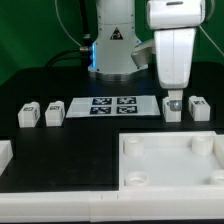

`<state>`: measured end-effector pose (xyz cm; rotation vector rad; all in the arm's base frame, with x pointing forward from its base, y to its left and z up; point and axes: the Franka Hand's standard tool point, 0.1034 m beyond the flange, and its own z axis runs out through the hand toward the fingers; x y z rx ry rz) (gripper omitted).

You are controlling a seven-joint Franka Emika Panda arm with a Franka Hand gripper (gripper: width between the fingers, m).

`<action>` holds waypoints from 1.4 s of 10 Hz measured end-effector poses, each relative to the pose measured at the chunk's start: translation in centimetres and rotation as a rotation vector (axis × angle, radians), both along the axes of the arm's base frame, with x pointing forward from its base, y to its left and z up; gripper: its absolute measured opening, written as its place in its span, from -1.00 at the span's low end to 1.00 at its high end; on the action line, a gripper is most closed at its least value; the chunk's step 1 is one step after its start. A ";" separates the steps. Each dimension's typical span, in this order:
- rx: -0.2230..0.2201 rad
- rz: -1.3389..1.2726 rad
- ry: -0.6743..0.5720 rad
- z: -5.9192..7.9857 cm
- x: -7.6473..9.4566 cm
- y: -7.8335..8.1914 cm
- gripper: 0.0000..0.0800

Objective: Assemble one leg

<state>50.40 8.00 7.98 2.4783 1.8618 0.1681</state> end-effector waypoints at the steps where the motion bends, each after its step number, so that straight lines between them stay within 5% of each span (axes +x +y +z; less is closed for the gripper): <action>1: 0.008 -0.070 0.006 -0.3 0.0 0.0 0.62; 3: 0.038 -0.317 0.017 -0.2 -0.1 0.5 0.62; 7: 0.115 -0.902 0.072 0.2 -2.7 7.7 0.62; 11: 0.127 -0.991 0.088 -0.1 -3.1 7.9 0.62; 13: 0.115 -1.063 0.110 -1.3 -6.4 8.9 0.62; 14: 0.135 -1.099 0.107 -1.5 -6.6 9.0 0.62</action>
Offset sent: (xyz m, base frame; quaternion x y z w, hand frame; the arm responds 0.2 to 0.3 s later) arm -0.0347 0.0390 -0.0008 0.0004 -0.0418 0.3466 0.9371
